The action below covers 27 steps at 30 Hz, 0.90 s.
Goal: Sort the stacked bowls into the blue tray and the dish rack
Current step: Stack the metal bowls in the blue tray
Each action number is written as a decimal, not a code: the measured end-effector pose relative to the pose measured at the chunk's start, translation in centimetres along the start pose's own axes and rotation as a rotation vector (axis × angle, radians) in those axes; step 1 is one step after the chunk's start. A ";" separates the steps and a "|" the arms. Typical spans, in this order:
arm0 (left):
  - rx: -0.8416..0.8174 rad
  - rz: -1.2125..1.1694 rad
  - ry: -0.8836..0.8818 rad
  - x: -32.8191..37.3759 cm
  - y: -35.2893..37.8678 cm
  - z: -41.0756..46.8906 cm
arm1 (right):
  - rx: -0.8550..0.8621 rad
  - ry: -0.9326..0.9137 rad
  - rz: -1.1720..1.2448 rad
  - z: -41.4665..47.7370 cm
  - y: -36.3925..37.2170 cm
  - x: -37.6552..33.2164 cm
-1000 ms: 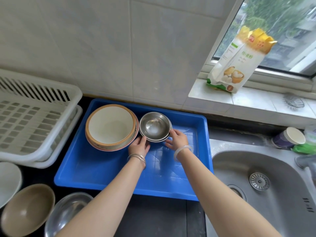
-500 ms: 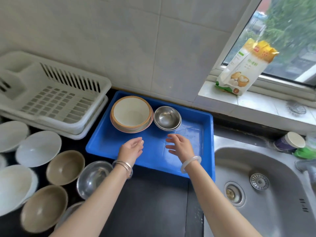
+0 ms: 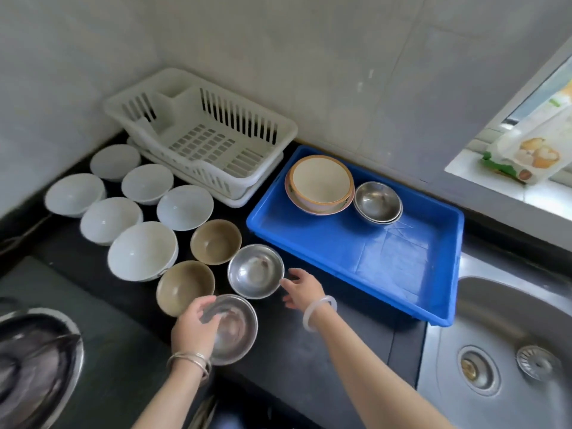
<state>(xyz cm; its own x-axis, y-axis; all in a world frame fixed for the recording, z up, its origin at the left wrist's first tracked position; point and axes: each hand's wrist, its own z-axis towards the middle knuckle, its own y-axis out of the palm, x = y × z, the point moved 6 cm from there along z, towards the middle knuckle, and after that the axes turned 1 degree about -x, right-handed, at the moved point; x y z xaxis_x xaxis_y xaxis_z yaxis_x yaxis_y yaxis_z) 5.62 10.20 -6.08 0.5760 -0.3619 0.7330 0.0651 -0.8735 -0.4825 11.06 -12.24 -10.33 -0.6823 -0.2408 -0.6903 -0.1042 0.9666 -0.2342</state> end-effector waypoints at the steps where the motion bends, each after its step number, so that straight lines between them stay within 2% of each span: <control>1: 0.043 0.002 -0.009 -0.6 -0.4 -0.3 | 0.002 0.006 -0.001 0.4 0.4 -0.2; 6: 0.191 0.030 -0.040 -2.1 -1.0 -1.1 | -0.001 0.046 0.124 1.6 1.6 -0.3; 13: 0.255 -0.050 -0.166 -4.7 -1.2 -1.6 | 0.059 0.017 0.163 1.5 1.0 0.4; 17: 0.235 -0.154 -0.270 -6.0 -0.9 -2.0 | 0.063 0.037 0.179 1.3 0.3 1.5; 27: 0.048 -0.183 -0.187 -2.9 0.1 -2.2 | 0.090 0.045 0.266 0.9 -2.8 3.4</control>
<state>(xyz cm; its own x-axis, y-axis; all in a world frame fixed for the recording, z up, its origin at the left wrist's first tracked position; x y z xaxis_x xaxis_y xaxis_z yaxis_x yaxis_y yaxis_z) 2.14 10.45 -7.16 0.6912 -0.1289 0.7111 0.2181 -0.9009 -0.3753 9.69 -15.89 -12.69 -0.7088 0.0267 -0.7049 0.1466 0.9830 -0.1102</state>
